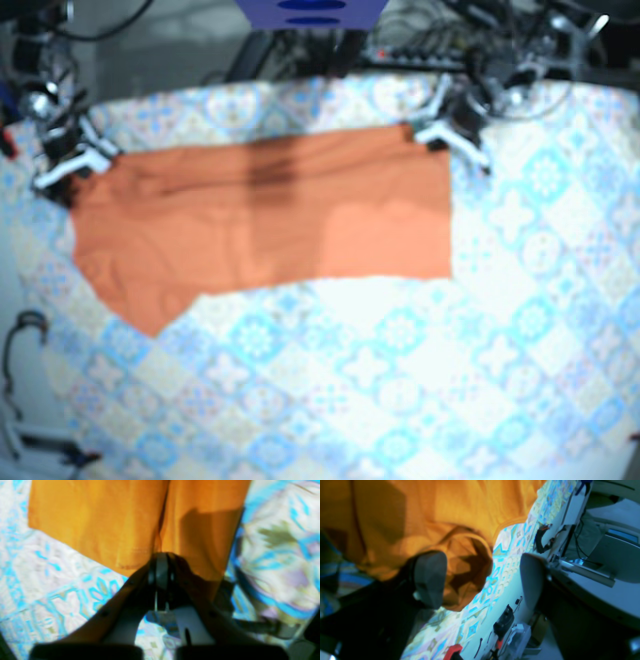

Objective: Fold the T-shirt properly
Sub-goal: 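Move both grippers back to the shirt's folded edge and regrasp it, then pull the grasped collar edge outward with both grippers to flatten the shirt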

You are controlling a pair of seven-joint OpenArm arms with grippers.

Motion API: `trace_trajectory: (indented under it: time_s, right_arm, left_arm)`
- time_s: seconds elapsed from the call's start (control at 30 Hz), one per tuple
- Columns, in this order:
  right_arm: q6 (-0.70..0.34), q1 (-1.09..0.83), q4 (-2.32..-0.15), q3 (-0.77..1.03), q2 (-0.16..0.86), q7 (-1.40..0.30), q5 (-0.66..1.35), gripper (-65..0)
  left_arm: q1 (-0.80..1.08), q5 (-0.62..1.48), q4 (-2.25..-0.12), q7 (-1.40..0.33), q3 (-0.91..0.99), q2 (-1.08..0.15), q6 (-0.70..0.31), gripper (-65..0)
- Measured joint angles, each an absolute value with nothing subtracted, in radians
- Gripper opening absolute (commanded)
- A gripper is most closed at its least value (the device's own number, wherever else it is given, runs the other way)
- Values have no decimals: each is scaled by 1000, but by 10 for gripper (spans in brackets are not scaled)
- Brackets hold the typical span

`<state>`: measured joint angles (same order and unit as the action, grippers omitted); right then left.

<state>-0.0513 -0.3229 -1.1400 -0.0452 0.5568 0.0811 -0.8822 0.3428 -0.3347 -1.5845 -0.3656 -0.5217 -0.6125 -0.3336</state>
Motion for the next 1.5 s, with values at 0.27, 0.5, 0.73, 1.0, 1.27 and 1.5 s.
trace_trajectory:
  time_s: [0.27, 0.5, 0.73, 1.0, 1.27, 1.5]
  right_arm:
    - [-50, -339, -1148, -45, 560, 81, -882, -182]
    - [-49, -399, -1190, -28, 562, 80, -883, -182]
    - [-76, -470, -1262, 1, 555, 73, -888, -182]
    - [-74, -521, -1293, 2, 554, 73, -889, -182]
    - [-67, -530, -1297, 2, 553, 74, -889, -182]
    - [-66, -547, -1303, 2, 554, 78, -889, -182]
  left_arm:
    - [369, -305, -1591, -343, -522, -646, -333, -650]
    - [389, -313, -1594, -337, -521, -646, -325, -650]
    - [389, -314, -1594, -336, -521, -648, -325, -650]
    - [395, -291, -1594, -307, -522, -680, -334, -650]
    - [429, -294, -1595, -268, -522, -727, -333, -650]
    - [429, -287, -1595, -261, -522, -748, -341, -650]
